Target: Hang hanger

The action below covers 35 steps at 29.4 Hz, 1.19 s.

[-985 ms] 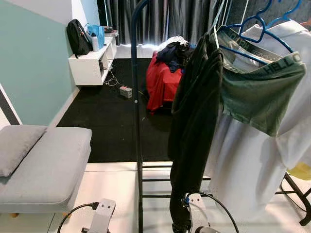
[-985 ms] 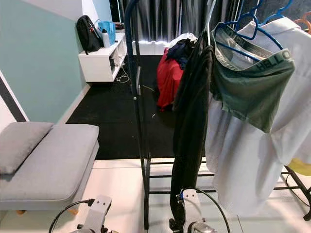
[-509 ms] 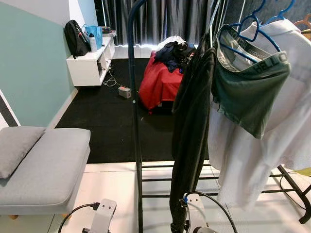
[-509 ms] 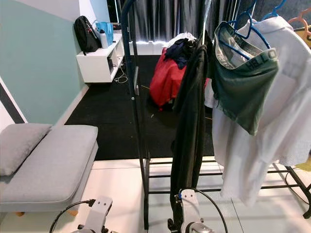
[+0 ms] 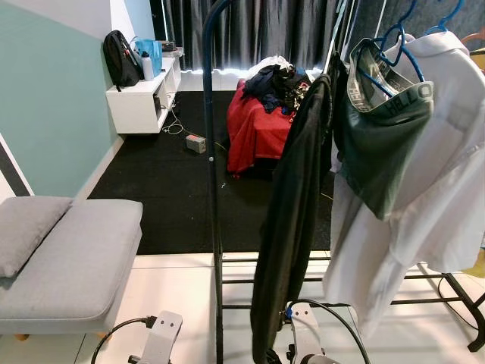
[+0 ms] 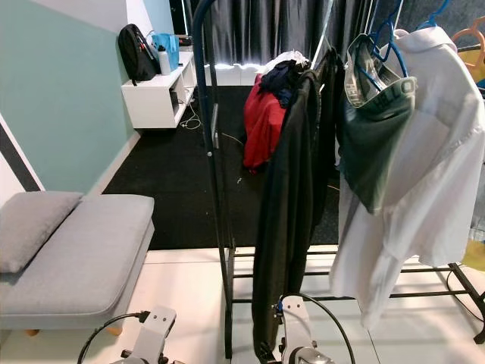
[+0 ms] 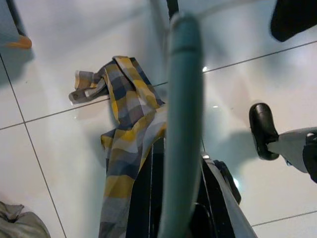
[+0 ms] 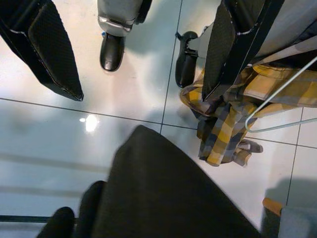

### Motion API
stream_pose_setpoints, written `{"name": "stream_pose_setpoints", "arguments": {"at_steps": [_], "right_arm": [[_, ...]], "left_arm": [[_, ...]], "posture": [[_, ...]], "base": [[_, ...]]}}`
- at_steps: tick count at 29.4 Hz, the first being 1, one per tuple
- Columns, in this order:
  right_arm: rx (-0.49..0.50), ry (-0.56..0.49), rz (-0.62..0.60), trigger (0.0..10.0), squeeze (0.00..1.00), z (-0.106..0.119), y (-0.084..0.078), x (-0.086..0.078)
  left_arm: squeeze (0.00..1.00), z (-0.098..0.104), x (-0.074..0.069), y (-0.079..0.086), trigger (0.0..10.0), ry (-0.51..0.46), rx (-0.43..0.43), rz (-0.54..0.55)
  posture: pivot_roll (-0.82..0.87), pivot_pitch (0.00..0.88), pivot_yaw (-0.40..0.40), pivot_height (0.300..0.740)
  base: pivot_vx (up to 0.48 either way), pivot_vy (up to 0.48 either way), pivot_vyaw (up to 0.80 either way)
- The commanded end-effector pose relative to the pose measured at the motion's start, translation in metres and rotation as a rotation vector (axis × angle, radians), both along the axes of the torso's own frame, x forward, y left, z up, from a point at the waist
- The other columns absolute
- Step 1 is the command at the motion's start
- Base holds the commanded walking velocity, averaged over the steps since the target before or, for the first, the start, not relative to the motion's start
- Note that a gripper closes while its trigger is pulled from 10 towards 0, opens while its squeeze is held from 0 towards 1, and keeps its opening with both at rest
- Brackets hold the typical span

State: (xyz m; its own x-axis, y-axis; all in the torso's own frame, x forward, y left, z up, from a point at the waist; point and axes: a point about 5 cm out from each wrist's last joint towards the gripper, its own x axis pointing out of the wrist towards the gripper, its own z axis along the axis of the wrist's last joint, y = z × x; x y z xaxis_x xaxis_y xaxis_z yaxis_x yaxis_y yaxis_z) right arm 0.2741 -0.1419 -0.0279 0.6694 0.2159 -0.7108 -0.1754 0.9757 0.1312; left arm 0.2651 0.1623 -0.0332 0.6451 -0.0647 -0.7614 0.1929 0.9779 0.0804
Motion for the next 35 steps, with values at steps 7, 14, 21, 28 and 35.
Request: {"name": "stream_pose_setpoints", "arguments": {"at_steps": [7, 14, 21, 28, 35], "right_arm": [[-0.015, 0.033, 0.034, 10.0, 0.0, -0.0076, -0.0007, -0.0096], [-0.034, 0.019, 0.028, 10.0, 0.0, -0.0051, -0.0032, -0.0064], [-0.036, 0.021, 0.028, 10.0, 0.0, -0.0058, -0.0001, -0.0073], [-0.029, 0.02, 0.022, 10.0, 0.0, -0.0049, 0.0002, -0.0063], [-0.017, 0.019, 0.036, 10.0, 0.0, -0.0029, 0.0048, -0.0036]], "left_arm": [[0.0, -0.0067, -0.0094, 0.0001, 10.0, 0.026, 0.035, -0.024], [0.0, -0.0064, -0.0084, -0.0017, 10.0, 0.036, 0.02, -0.028], [0.0, -0.0064, -0.0092, 0.0026, 10.0, 0.043, 0.001, 0.002], [0.0, -0.0052, -0.0077, 0.0026, 10.0, 0.042, 0.0, -0.009], [0.0, -0.0034, -0.0051, 0.0053, 10.0, 0.038, 0.002, 0.003]], "posture": [[0.08, 0.122, 0.015, 0.74], [0.06, 0.117, 0.021, 0.74], [0.06, 0.12, 0.018, 0.74], [0.07, 0.139, 0.01, 0.74], [0.07, 0.135, 0.009, 0.74]], "base": [[0.0, 0.0, 0.0], [0.0, 0.0, 0.0], [0.0, 0.0, 0.0], [0.0, 0.0, 0.0], [0.0, 0.0, 0.0]]}}
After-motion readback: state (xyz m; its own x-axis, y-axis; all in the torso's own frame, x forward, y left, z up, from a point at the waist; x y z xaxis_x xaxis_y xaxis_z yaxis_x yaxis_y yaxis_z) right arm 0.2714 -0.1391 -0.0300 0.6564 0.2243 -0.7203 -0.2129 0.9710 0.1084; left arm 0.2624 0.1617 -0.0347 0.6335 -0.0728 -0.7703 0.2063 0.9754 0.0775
